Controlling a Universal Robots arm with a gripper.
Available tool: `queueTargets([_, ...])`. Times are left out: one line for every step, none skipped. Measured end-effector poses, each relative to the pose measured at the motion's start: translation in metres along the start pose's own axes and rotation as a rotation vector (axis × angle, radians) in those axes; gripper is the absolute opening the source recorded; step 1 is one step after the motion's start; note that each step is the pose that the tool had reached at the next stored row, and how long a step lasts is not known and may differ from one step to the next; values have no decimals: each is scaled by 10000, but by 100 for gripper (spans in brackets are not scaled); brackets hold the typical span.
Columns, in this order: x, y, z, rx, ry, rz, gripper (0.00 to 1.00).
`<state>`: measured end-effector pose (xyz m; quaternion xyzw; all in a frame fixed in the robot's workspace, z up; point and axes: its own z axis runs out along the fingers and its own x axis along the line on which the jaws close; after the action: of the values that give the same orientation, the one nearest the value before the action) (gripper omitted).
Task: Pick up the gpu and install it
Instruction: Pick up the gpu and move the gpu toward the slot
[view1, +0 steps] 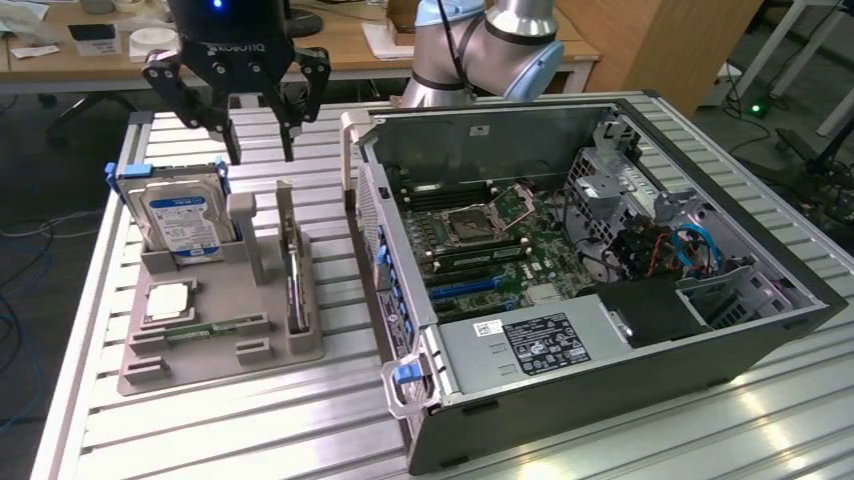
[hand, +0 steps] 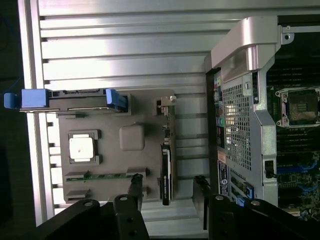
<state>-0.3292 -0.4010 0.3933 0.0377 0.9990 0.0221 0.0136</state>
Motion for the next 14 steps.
queueTargets([0, -1, 1, 0, 1, -24, 53])
queueTargets([1, -2, 3, -2, 4, -94, 53])
queueTargets([1, -3, 6, -4, 9, -191, 53])
queueTargets([1, -4, 10, -7, 13, -277, 53])
queueTargets([1, -9, 14, -8, 17, -329, 53])
queueTargets([0, -14, 18, -8, 21, -336, 53])
queueTargets([-1, -24, 23, -8, 24, -336, 53])
queueTargets([-2, -35, 29, -10, 25, -335, 53])
queueTargets([-3, -46, 35, -11, 30, -335, 53])
queueTargets([-4, -59, 41, -11, 33, -334, 53])
queueTargets([-5, -72, 48, -12, 36, -334, 53])
queueTargets([-5, -79, 58, -13, 36, -334, 53])
queueTargets([-4, -82, 71, -12, 40, -334, 53])
queueTargets([-3, -83, 88, -11, 44, -332, 53])
